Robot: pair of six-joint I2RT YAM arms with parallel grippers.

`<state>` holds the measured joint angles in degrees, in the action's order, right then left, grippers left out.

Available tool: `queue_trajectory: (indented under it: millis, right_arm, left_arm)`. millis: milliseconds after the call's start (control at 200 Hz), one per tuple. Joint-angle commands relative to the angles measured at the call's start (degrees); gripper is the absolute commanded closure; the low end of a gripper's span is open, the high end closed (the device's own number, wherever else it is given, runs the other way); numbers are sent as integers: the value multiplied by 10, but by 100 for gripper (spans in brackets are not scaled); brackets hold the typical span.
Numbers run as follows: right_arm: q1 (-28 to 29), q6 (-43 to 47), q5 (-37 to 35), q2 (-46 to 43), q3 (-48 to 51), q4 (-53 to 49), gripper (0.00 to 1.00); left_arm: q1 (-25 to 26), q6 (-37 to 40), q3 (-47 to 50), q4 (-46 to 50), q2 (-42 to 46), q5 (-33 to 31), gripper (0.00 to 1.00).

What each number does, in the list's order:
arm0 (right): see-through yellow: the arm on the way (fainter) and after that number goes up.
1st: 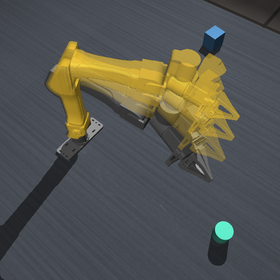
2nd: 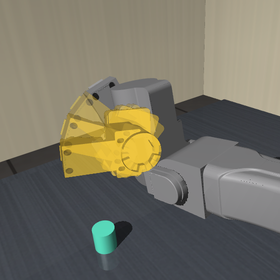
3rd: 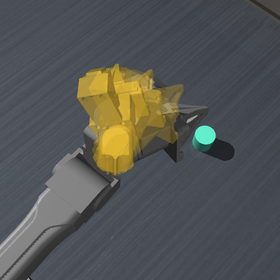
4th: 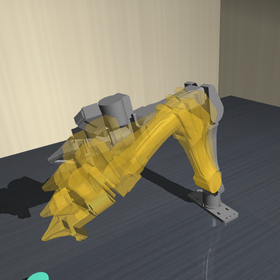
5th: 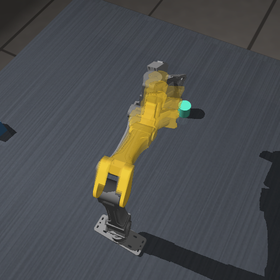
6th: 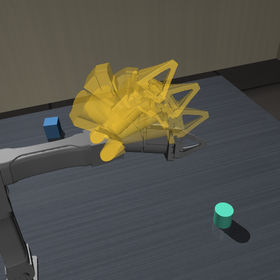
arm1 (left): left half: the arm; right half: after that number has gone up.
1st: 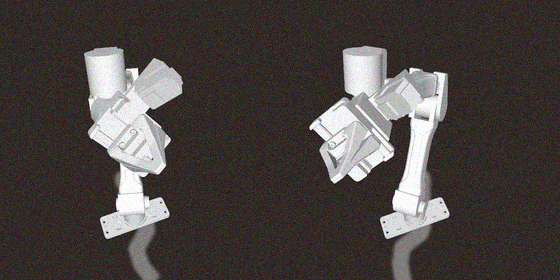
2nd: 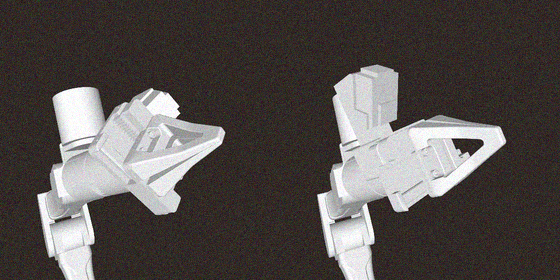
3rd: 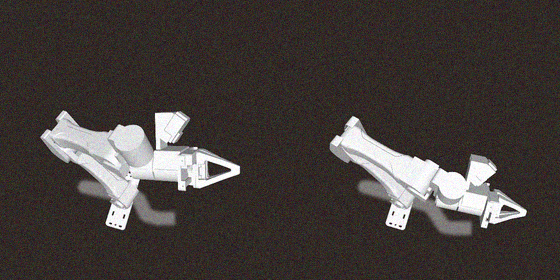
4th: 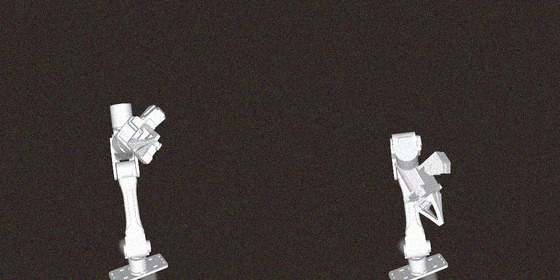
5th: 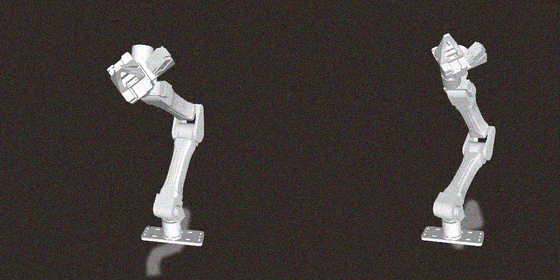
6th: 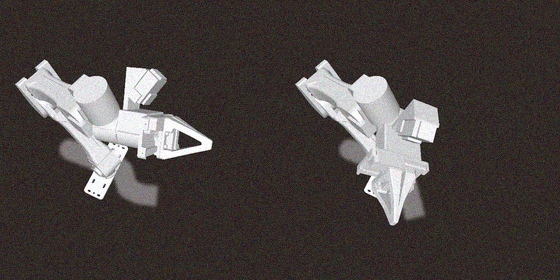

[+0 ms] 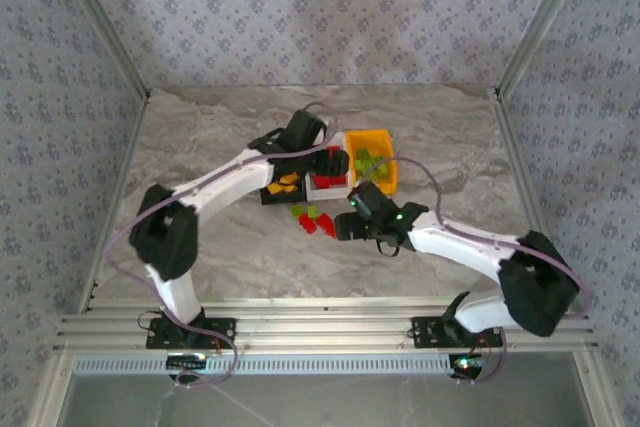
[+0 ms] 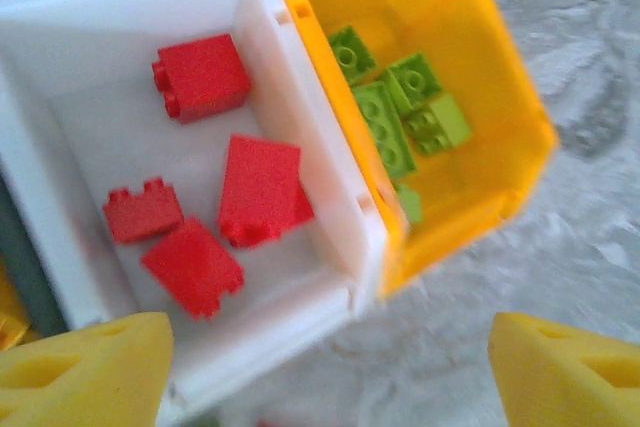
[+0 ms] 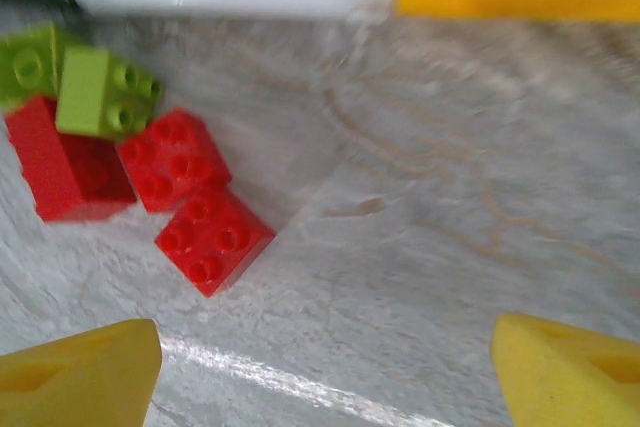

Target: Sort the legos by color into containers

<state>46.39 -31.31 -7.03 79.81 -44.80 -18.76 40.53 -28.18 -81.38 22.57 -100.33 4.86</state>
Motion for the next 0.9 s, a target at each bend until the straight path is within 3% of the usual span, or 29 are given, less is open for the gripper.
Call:
queue_trajectory:
  millis: [0,140,220,500,899]
  right_arm:
    - [20,55,23,61,-37,8,12]
    - [30,70,9,120,-73,8,12]
    - [28,75,-2,140,-90,6,13]
    - [29,98,6,198,-123,-10,26]
    - [46,94,9,222,-120,5,46]
  left_arm:
    - [-1,-37,74,-42,116,34,15]
    - [-1,-60,194,-44,226,16,11]
    - [-1,-77,256,-37,287,-3,1]
    - [-6,-133,397,24,475,-91,0]
    - [-33,-138,466,36,542,-104,0]
